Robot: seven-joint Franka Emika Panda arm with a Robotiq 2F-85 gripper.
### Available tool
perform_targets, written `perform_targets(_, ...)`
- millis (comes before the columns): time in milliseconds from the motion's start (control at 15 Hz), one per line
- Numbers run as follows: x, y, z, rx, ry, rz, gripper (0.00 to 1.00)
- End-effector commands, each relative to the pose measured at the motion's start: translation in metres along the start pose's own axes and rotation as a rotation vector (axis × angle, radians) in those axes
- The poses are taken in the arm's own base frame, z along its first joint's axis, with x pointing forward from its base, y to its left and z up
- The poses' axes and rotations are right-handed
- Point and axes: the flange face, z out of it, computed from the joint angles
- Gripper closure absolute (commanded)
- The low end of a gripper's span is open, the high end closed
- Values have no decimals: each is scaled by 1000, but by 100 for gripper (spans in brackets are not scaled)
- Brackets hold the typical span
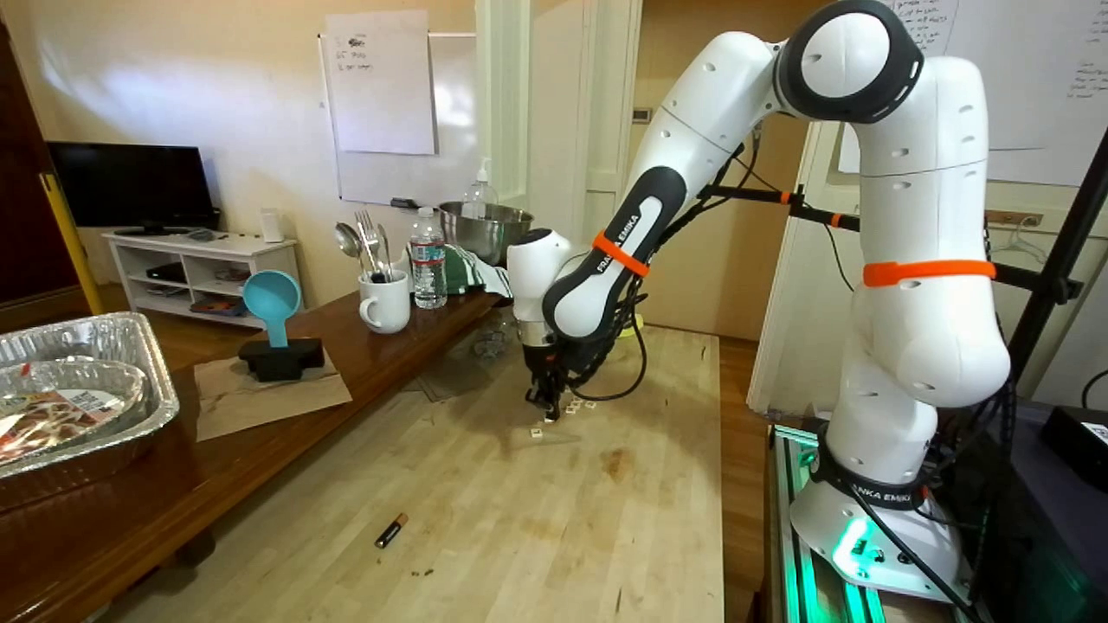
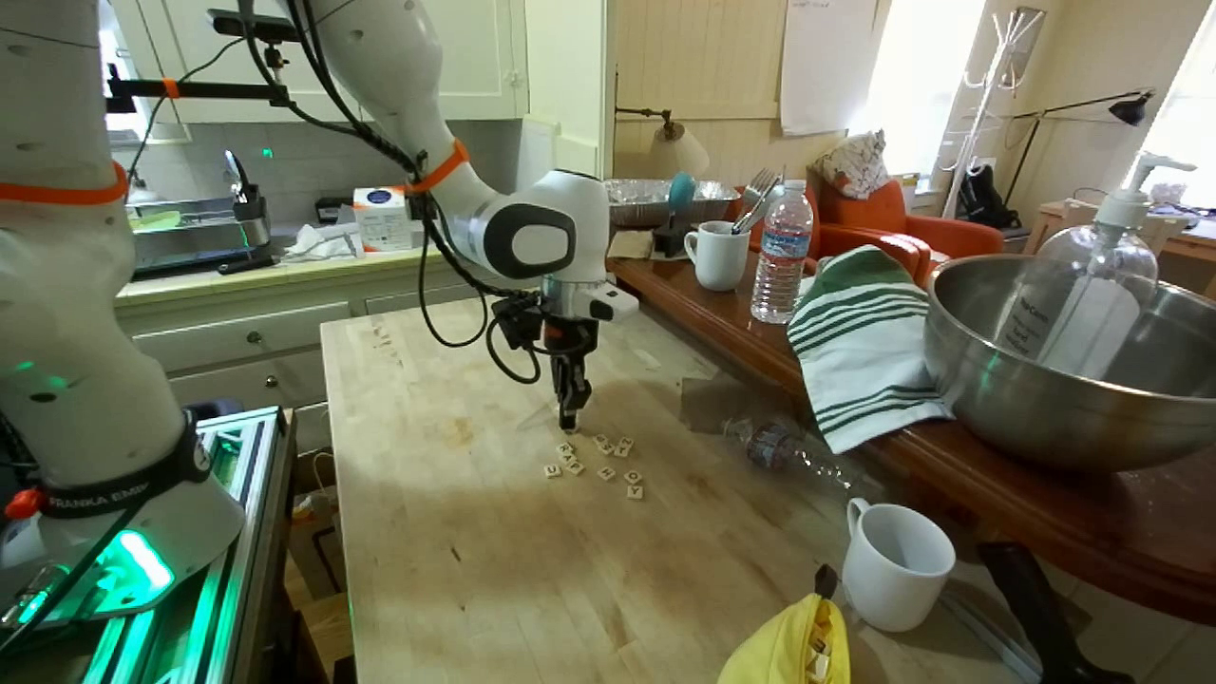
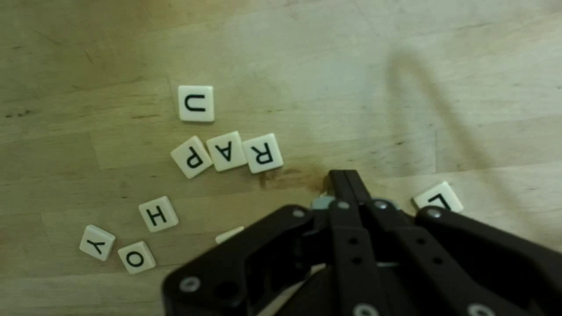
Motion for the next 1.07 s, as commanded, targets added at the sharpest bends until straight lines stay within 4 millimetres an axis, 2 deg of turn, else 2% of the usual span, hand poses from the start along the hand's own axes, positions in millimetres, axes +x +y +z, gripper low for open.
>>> perform_targets(0,3,-19,18,22,-57,41,100)
perform_targets(467,6,-31,14,69,-53,61,100)
perform_targets(1000,7,-36,14,73,-50,50,100)
